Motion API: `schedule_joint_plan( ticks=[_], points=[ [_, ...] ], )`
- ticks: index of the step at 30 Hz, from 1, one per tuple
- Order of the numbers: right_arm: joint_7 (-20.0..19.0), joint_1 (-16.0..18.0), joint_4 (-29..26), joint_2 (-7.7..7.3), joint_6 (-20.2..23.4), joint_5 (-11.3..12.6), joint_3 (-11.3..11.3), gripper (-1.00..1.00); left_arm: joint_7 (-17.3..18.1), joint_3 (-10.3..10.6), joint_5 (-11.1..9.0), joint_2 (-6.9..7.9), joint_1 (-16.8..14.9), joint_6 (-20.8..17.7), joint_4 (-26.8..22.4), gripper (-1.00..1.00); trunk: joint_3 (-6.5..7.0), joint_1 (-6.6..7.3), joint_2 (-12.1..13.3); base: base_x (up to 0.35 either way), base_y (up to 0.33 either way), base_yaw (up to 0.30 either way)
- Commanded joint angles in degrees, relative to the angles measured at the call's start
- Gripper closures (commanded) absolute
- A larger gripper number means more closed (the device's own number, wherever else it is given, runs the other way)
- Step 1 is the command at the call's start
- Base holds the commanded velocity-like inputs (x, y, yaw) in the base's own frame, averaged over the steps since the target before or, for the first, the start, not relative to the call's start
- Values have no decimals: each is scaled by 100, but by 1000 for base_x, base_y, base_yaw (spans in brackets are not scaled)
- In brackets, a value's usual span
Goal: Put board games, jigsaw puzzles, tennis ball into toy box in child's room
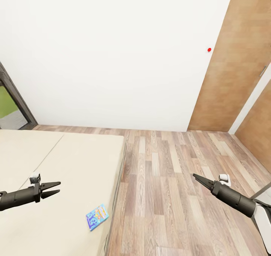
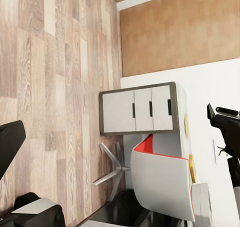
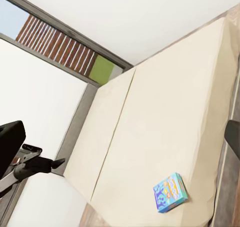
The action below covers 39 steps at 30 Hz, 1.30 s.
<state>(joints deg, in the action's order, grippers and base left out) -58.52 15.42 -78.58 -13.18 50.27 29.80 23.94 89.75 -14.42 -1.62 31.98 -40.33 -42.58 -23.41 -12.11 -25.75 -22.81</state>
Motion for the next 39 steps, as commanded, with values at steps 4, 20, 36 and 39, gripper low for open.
schedule_joint_plan(
  ticks=[4,20,36,39],
  points=[
    [5,5,3,1,25,2,2,-100,25,-11,6,-1,-2,-57,-1,-100,27,-4,-11,0,0,0],
    [33,5,1,5,16,0,-13,-100,25,-17,0,-5,4,-60,19,-100,179,-4,-11,0,0,40],
    [62,5,25,7,3,18,-19,-100,25,-17,4,-8,15,-52,28,-100,239,-4,-11,0,0,67],
    [99,5,68,8,2,18,-25,-100,25,-17,4,-9,16,-50,28,-100,240,-4,-11,0,0,7]
  ],
)
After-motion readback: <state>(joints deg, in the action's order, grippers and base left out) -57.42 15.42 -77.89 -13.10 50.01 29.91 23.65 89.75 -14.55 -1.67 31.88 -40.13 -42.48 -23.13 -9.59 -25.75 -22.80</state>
